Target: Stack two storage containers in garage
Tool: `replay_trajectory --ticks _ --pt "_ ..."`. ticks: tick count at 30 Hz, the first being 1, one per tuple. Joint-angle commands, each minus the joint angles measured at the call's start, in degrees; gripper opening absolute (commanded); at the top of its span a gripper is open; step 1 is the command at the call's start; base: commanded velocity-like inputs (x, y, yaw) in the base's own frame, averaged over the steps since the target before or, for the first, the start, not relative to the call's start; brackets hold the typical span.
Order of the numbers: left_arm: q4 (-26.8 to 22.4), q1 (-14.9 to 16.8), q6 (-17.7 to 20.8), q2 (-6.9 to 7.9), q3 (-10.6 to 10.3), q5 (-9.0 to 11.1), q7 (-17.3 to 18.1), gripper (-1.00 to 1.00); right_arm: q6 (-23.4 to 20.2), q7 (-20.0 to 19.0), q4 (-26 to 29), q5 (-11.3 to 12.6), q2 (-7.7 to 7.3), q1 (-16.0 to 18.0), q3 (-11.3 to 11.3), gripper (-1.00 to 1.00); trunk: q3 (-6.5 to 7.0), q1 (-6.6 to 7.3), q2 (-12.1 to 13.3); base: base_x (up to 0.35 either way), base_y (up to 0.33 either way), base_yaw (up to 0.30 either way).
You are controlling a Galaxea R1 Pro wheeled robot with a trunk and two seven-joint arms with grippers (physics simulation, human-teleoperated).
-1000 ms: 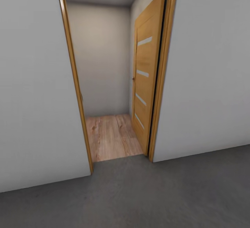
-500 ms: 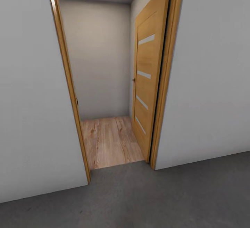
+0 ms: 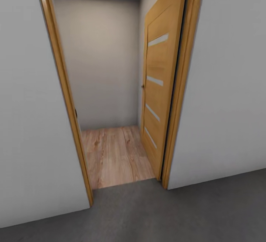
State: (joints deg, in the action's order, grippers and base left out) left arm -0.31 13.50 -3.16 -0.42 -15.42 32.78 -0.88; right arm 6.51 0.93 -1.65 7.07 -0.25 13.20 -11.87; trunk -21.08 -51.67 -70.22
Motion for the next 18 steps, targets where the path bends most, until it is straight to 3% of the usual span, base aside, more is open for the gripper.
replay_trajectory --ticks 1,18 --pt "0.04 0.04 -0.18 -0.02 -0.49 0.46 -0.09 1.0 0.38 0.03 -0.18 0.6 0.01 0.07 -0.48 1.0 -0.06 -0.03 -0.03 0.322 0.0 0.0" --pt "0.04 0.04 -0.18 0.04 -0.4 0.6 -0.09 1.0 0.66 -0.44 -0.19 0.62 -0.04 0.07 -0.35 1.0 -0.06 -0.03 -0.03 0.322 0.0 0.0"
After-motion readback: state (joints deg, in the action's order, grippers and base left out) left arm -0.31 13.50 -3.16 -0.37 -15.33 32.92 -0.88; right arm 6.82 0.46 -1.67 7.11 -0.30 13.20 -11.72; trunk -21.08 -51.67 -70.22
